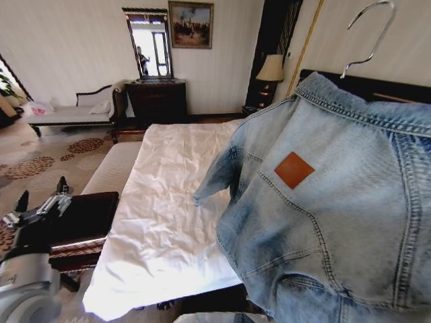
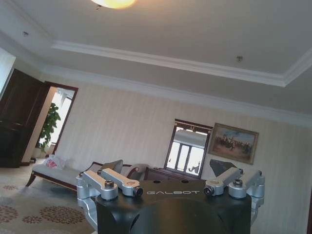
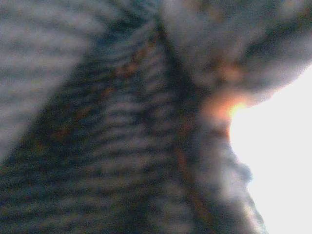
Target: Pick up the clothes from the bed and hang them on the clothes hanger.
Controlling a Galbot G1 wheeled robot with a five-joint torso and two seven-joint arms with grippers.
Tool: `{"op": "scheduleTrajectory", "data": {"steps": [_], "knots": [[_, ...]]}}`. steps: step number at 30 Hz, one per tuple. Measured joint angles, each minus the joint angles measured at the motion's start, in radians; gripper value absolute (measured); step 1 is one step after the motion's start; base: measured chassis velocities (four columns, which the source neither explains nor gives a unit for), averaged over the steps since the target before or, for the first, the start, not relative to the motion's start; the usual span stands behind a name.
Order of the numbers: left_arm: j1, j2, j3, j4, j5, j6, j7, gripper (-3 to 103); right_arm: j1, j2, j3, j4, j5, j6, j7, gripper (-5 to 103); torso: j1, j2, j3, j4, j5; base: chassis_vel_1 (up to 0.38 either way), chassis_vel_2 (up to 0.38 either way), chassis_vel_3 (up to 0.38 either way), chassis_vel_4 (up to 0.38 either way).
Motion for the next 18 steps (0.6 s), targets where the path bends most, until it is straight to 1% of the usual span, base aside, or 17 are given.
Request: {"op": "scheduleTrajectory", "data": {"steps": [11,18], "knots": [[-0.007,-0.015,0.028,0.000,0.024,0.000,0.000,100,0.006,0.015,-0.008,-0.005,0.001,0.002,-0.007,21,0.000,0.000,0.000,0.0001,0.0000,0.089,-0.087,-0.090,0.085],[0.003,-0.019,0.044,0.000,0.042,-0.004,0.003,100,0.007,0.029,-0.016,-0.009,-0.002,0.004,-0.014,21,0.000,0.000,0.000,0.0001,0.0001,0.129,-0.142,-0.134,0.146]]}}
